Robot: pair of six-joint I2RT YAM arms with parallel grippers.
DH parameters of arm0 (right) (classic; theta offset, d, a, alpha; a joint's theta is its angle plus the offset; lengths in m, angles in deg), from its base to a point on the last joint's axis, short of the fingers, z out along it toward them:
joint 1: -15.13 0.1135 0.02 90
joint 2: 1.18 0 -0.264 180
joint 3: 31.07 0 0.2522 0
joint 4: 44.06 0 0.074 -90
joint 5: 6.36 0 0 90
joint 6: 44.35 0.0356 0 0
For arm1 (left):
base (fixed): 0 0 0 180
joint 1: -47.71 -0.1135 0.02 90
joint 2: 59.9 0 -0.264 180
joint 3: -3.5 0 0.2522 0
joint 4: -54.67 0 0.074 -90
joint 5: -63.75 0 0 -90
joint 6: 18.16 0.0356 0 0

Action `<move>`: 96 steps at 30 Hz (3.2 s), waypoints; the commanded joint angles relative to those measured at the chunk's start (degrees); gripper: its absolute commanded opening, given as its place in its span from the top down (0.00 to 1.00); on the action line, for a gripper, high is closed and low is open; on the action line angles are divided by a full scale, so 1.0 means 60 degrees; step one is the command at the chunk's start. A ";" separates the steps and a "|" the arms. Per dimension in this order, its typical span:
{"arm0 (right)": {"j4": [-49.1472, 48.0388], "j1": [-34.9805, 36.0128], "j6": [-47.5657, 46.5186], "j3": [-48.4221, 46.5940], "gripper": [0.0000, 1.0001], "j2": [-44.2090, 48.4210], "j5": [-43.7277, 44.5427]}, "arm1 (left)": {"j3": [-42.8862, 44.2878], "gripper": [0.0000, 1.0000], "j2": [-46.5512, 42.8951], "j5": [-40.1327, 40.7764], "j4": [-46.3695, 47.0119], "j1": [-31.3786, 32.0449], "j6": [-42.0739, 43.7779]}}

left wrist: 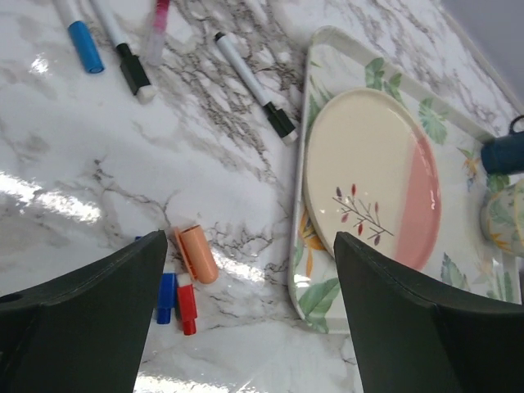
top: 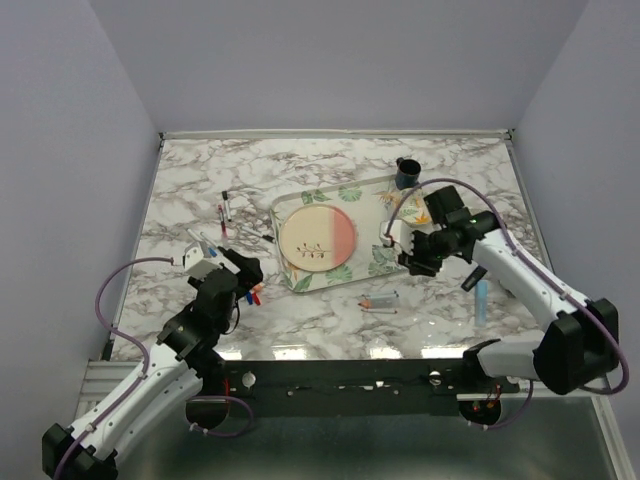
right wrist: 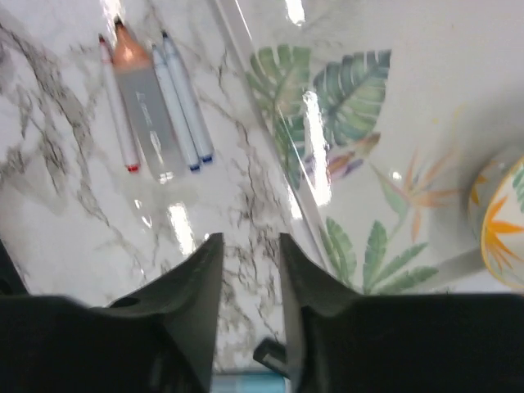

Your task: Open the pen caps

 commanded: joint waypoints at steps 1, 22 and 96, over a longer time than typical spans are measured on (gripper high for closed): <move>0.1819 -0.1801 -0.4390 0.1089 0.48 0.1172 -0.0195 | 0.0054 0.06 -0.0409 -0.1149 0.1534 -0.0067 0.2105; 0.0020 -0.3328 -0.7815 0.2747 0.39 0.0208 0.3967 | -0.0313 0.01 -0.0498 -0.2205 0.2270 -0.0081 0.2752; -0.3653 -0.2860 0.9082 -0.0885 0.99 -0.0391 -0.5951 | 0.0697 0.02 0.5257 -0.5390 1.0004 0.2949 0.3031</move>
